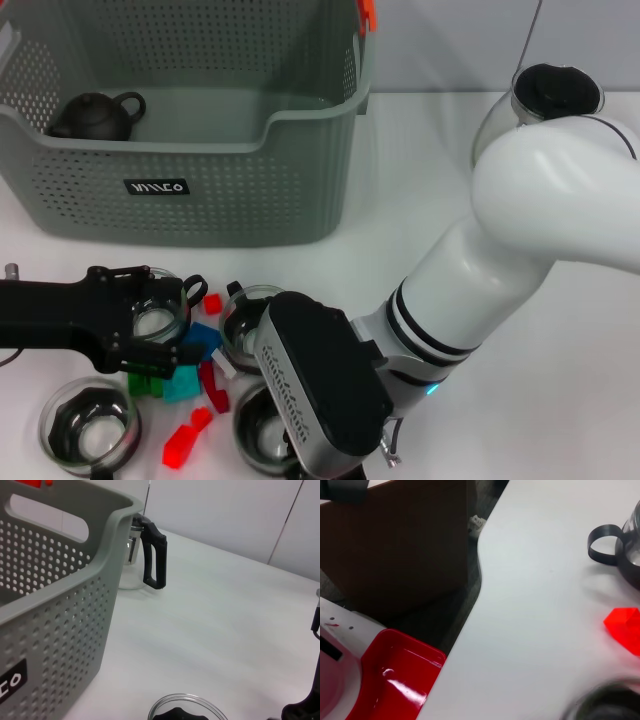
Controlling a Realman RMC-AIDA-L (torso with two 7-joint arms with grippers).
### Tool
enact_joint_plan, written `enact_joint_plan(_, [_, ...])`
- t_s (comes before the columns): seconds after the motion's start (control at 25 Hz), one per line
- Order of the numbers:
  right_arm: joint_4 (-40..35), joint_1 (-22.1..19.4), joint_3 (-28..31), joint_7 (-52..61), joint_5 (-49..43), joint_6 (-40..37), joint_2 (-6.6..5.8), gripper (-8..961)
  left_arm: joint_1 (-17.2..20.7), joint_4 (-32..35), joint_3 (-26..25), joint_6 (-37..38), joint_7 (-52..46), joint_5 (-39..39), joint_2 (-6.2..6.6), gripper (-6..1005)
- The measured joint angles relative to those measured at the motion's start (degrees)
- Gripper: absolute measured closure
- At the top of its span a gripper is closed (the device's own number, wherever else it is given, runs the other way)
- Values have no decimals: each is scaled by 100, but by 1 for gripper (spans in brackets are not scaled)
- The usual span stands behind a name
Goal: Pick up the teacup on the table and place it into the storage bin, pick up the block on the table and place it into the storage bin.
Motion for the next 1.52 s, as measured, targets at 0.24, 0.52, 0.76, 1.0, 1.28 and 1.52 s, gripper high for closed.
enact_joint_plan(0.24, [-14, 0, 11, 10, 0, -49, -2, 876, 0, -2, 0, -1, 6, -2, 0, 59])
enact_joint_plan(0.52, [-167, -73, 105, 15, 16, -127, -40, 893, 0, -2, -6, 0, 7, -20, 0, 59])
enact_joint_plan(0.76, [-613, -555, 855, -5, 9, -576, -133, 894, -1, -1, -9, 7, 4, -33, 0, 59])
enact_joint_plan(1.0, [-1129, -1217, 2106, -134, -253, -1400, -153, 895, 0, -2, -8, -1, 5, -46, -18, 60])
enact_joint_plan(1.28, [-1595, -1491, 4035, -74, -276, -2864, -192, 893, -1, -1, -16, -10, 5, -65, -47, 60])
enact_joint_plan(1.52, [-1871, -1080, 5918, 68, 408, -3955, -176, 893, -33, -1, -18, -6, 1, -68, -51, 61])
